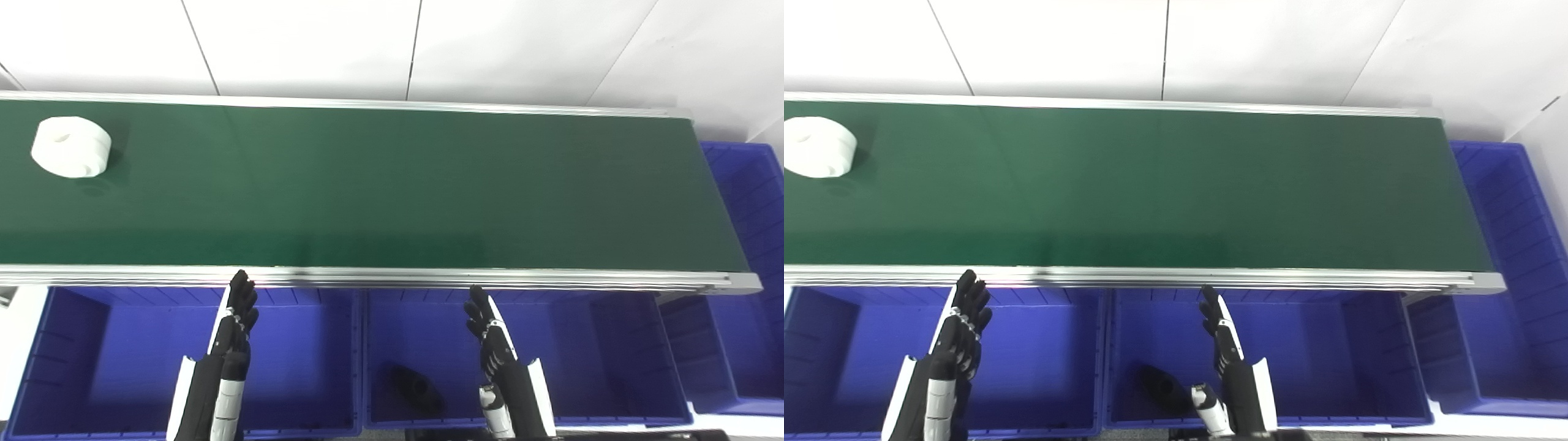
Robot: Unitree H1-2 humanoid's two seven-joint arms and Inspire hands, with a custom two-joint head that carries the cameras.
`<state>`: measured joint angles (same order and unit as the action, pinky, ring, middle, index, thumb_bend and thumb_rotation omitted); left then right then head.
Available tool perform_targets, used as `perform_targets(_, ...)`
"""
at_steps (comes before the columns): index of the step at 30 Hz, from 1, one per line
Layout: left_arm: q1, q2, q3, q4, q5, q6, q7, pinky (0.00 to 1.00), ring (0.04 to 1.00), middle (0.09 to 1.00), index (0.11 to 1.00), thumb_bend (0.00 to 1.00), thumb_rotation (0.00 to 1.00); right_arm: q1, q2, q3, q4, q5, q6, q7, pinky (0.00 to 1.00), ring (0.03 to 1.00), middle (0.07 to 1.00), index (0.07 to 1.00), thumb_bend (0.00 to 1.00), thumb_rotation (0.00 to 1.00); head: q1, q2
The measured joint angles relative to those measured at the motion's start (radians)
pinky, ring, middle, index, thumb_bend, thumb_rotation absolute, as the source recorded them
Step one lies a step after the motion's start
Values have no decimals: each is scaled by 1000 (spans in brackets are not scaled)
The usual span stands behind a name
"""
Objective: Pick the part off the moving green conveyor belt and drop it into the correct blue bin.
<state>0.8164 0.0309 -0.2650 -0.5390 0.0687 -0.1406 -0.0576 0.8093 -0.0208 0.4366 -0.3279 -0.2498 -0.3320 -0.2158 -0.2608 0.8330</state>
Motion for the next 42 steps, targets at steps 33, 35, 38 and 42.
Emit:
perform_targets(33,-61,-61,-73,321,214,-232,88,892,974,1000,1000,524,1000,-109,-9,-64,231,83,-76,7,986,1000,1000,1000,895,1000,422,-351)
perform_targets(35,-71,-68,-74,338,220,-237,94,933,988,1000,1000,552,1000,-126,-16,-68,258,100,-78,9,997,1000,1000,1000,897,1000,437,-360)
perform_targets(38,-84,-74,-74,355,220,-238,104,939,983,1000,1000,572,1000,-149,-29,-73,283,125,-78,23,1000,1000,1000,1000,877,1000,446,-365)
perform_targets(42,-87,-73,-75,355,234,-239,108,852,945,994,1000,599,1000,-154,-39,-74,283,134,-78,31,1000,1000,1000,1000,848,1000,462,-362)
